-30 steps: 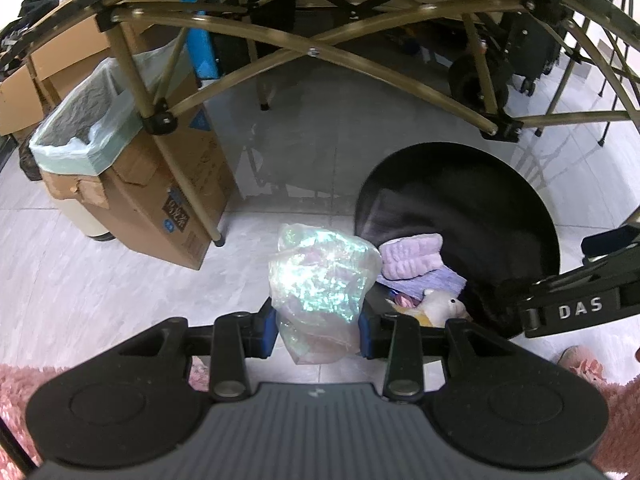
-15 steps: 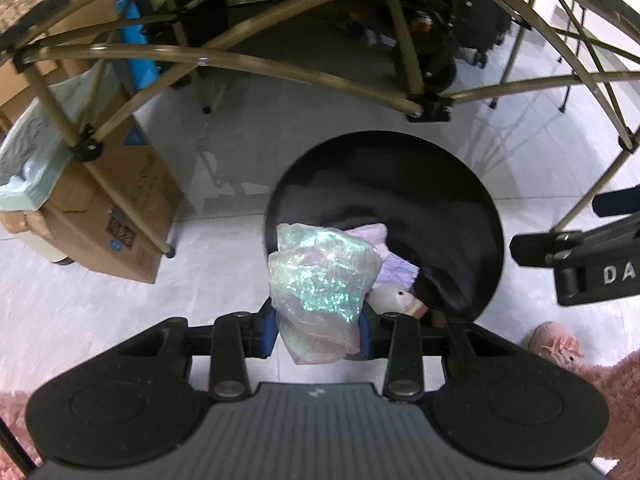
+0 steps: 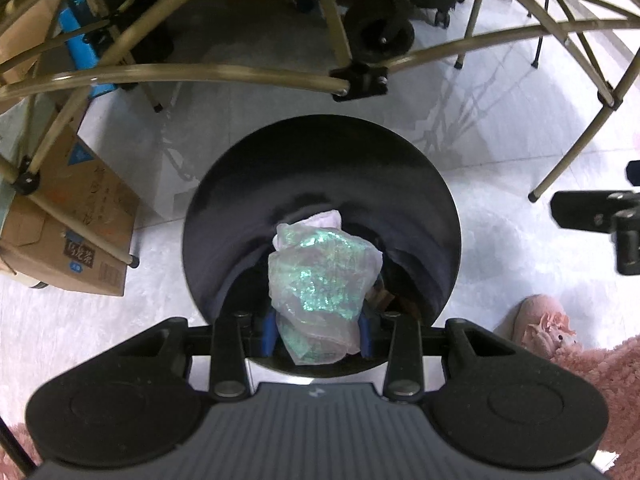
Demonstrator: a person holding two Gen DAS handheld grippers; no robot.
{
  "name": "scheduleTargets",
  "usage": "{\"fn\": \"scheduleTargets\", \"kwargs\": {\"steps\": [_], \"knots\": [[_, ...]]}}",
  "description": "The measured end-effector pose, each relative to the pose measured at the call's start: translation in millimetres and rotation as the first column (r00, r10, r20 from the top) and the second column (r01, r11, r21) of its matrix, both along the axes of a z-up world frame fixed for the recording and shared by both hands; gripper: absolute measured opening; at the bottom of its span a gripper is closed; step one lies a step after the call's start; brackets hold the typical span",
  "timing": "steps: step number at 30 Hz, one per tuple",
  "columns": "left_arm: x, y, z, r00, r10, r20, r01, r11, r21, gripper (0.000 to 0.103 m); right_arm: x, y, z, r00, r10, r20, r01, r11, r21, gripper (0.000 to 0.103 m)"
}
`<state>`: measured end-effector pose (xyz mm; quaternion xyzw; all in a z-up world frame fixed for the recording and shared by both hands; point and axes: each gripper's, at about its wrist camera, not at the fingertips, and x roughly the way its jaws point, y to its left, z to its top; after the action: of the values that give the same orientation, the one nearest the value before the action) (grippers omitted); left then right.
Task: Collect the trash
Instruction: 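Move the left tool over the bin and open it to drop the bag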
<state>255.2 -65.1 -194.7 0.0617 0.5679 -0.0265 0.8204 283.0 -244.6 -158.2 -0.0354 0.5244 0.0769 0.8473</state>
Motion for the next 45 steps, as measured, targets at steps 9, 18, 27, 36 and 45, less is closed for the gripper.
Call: {"fn": "scheduleTargets", "kwargs": {"steps": [9,18,27,36,45], "knots": [[24,-17,-19,0.997,-0.005,-0.073,0.009,0.999,0.05,0.038,3,-14,-6,0.998,-0.056,-0.006,0.055,0.998,-0.027,0.103],[43,-15,-42,0.99,0.026,-0.141,-0.013,0.995,0.098,0.038,8,-12,-12,0.998,-0.064,-0.02,0.063,0.997,-0.054,0.103],[42,-14,-48,0.982,0.034,-0.186,-0.015,0.995,0.099,0.038,12,-7,-15,0.998,-0.053,-0.022,0.051,0.996,-0.071,0.103],[43,-12,-48,0.978,0.068,-0.195,-0.042,0.99,0.134,0.078,12,-5,-13,0.999,-0.043,-0.014,0.042,0.997,-0.066,0.103],[45,-3,-46,0.967,0.117,-0.226,-0.094,0.989,0.11,0.103,11,-2,-12,0.999,-0.031,-0.011,0.031,0.997,-0.065,0.103]]}}
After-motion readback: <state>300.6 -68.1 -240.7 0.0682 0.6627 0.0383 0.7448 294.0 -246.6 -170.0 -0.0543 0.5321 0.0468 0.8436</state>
